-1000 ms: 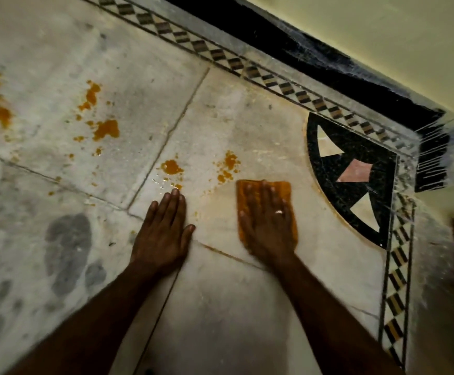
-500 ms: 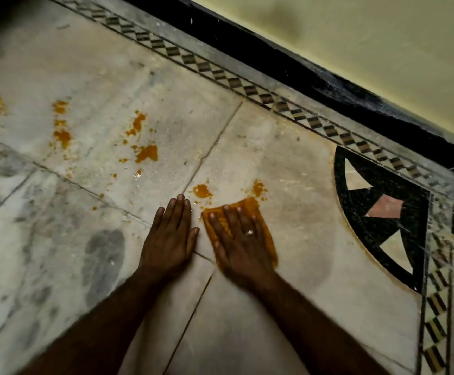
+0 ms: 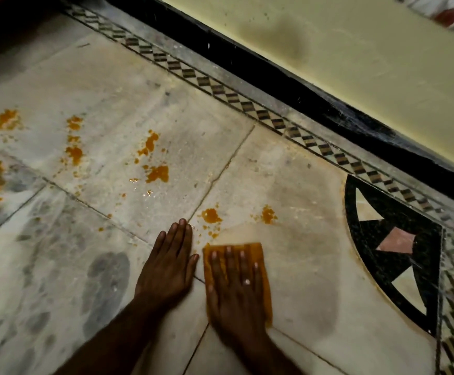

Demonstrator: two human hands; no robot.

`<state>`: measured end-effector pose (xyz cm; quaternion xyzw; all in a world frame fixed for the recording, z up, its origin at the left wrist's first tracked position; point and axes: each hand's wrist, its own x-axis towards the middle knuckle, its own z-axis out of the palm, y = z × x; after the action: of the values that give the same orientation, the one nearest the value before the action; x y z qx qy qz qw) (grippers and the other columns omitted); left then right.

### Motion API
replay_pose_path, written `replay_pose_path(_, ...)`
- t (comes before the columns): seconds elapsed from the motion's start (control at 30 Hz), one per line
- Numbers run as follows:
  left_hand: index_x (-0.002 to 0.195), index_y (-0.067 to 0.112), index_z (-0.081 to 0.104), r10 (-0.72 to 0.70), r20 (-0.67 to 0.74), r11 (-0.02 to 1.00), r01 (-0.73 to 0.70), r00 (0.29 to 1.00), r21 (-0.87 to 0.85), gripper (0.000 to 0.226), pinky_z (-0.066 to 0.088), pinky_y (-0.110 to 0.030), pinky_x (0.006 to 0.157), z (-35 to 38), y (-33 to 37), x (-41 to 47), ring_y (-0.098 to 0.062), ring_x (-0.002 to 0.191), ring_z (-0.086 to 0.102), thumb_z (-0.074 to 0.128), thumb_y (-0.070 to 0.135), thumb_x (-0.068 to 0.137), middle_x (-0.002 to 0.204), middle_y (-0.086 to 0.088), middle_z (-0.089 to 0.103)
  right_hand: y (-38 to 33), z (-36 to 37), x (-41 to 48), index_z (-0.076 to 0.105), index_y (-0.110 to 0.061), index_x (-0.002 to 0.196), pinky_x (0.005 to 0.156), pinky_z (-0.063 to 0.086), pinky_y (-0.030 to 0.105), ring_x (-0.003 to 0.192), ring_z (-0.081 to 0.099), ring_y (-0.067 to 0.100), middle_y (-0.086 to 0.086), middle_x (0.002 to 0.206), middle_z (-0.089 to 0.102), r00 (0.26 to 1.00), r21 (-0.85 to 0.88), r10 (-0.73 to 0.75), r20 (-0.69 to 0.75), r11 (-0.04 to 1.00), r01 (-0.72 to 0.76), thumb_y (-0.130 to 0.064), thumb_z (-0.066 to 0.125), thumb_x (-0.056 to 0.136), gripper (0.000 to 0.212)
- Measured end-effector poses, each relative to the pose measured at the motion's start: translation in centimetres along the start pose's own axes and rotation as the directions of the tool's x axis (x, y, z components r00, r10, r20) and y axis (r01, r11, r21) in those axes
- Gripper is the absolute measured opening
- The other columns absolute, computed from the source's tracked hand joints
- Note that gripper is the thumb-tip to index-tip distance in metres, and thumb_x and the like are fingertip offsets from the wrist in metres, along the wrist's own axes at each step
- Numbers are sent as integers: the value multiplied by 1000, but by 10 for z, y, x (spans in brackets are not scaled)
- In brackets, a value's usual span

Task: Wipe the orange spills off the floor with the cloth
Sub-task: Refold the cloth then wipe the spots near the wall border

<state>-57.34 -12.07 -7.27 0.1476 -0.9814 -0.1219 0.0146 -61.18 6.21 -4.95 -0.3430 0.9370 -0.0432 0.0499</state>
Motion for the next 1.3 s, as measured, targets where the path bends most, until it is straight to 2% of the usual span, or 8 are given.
replay_pose_path(0.17, 158, 7, 19, -9, 4, 1000, 9, 1000, -4, 65, 13, -43, 124, -1, 0, 0, -25, 155, 15, 21, 43, 104, 167, -11, 16, 57, -9, 76, 9, -27, 164, 125, 16, 60, 158, 7, 32, 6, 172, 7, 989, -28, 141, 40, 990, -140, -45, 26, 105, 65)
replay_pose_path(0.33, 158, 5, 21, -13, -4, 1000, 13, 1000, -13, 65, 17, -46, 123, -2, 0, 0, -27, 154, 20, 25, 40, 103, 166, -13, 19, 45, -6, 16, 23, -16, 162, 120, 27, 62, 153, 27, 40, 15, 168, 21, 925, -15, 380, -31, 925, -380, -37, 36, 102, 66)
replay_pose_path(0.5, 156, 3, 25, 5, -39, 1000, -5, 999, -9, 63, 21, -49, 123, -2, 2, -1, -28, 153, 22, 28, 37, 103, 165, -15, 22, -5, -2, 13, 27, -22, 162, 119, 27, 61, 154, 24, 38, 11, 169, 23, 996, 35, 93, 16, 995, -93, -40, 39, 102, 64)
replay_pose_path(0.73, 156, 3, 26, 9, -56, 1000, -9, 998, 1, 64, 17, -47, 124, -2, -2, -2, -29, 152, 24, 32, 36, 101, 164, -15, 24, 76, -22, 146, -13, -30, 162, 126, -2, 57, 158, -9, 30, 4, 171, -13, 977, -34, 171, 128, 985, -168, -49, 12, 106, 64)
replay_pose_path(0.93, 155, 1, 27, -22, -43, 1000, 21, 999, -5, 65, 20, -49, 123, -3, 0, -1, -29, 152, 23, 33, 36, 101, 164, -16, 24, 107, -29, 56, -34, -30, 153, 127, -2, 55, 157, -17, 28, 5, 167, -28, 878, 37, 445, 178, 888, -457, -51, 6, 104, 67)
replay_pose_path(1.1, 155, 1, 27, -32, -36, 999, 32, 999, -6, 64, 23, -50, 122, -2, 2, 0, -29, 153, 21, 32, 36, 102, 164, -16, 23, 5, -12, -8, 30, -14, 160, 118, 28, 62, 152, 27, 43, 20, 166, 26, 975, 43, 198, 98, 978, -202, -35, 37, 102, 62)
replay_pose_path(1.2, 155, 1, 29, -27, -55, 1000, 27, 998, 0, 61, 22, -49, 122, -1, 0, -1, -29, 153, 23, 31, 35, 103, 164, -17, 24, -5, -8, 49, 17, -24, 164, 122, 17, 60, 157, 14, 36, 12, 171, 15, 994, 56, -51, 99, 997, 45, -42, 30, 104, 64)
replay_pose_path(1.3, 154, 0, 31, -18, -49, 1000, 18, 999, 0, 61, 19, -48, 123, -3, 0, 0, -30, 151, 26, 32, 34, 103, 163, -18, 27, 26, -19, 115, 4, -30, 164, 126, 5, 56, 159, 2, 32, 5, 172, 1, 990, -9, -31, 138, 999, 33, -48, 16, 104, 64)
